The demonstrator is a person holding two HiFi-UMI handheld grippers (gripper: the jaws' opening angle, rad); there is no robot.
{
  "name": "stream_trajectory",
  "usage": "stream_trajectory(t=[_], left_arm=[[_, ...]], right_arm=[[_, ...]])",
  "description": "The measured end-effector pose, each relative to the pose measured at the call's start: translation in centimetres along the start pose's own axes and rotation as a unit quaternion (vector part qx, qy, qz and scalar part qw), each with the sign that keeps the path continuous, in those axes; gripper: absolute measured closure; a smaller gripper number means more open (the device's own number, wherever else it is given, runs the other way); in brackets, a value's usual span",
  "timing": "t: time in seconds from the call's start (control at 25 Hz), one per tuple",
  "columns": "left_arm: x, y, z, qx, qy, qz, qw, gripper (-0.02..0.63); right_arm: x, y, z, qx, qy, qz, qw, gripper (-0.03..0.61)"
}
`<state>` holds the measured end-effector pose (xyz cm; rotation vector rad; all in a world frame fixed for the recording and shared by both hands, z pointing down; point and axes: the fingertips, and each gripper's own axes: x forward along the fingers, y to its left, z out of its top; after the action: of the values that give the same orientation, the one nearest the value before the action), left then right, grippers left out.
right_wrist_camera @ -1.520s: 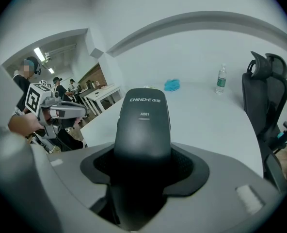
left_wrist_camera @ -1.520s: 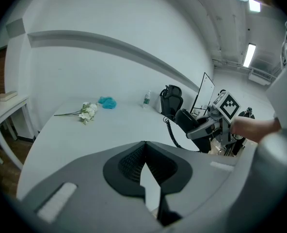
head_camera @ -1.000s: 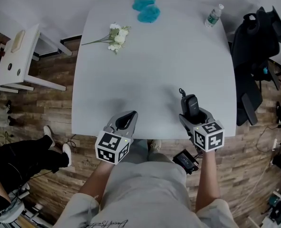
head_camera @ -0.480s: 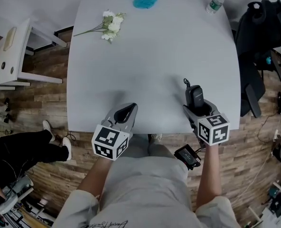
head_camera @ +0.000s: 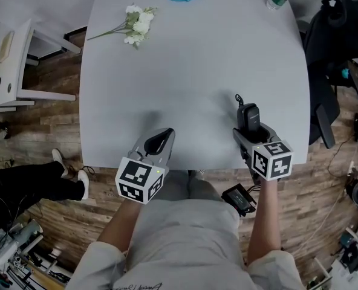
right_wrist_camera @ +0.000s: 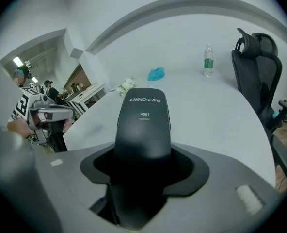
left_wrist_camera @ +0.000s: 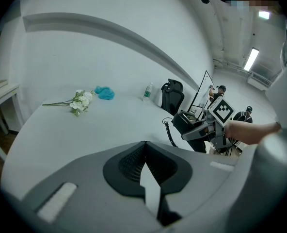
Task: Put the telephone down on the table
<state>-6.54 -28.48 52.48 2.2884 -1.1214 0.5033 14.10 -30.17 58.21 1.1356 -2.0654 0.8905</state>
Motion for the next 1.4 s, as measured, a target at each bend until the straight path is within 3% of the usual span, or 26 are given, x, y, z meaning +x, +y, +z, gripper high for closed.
stream_trajectory(t=[0.24,1.4], left_arm=[[0.5,0.2,-0.9,0.01,0.013,-0.003,0.9999,0.597],[0.8,2.7,-2.6,-0.019,0.034,-0.002,0.9993,0.597]], right_arm=[[1.7,0.0,-0.5,0.0,0.016,0.004,1.0,0.296],[7.7,3.0,-2.9,-0.009,0.068,0.038,0.997,0.296]])
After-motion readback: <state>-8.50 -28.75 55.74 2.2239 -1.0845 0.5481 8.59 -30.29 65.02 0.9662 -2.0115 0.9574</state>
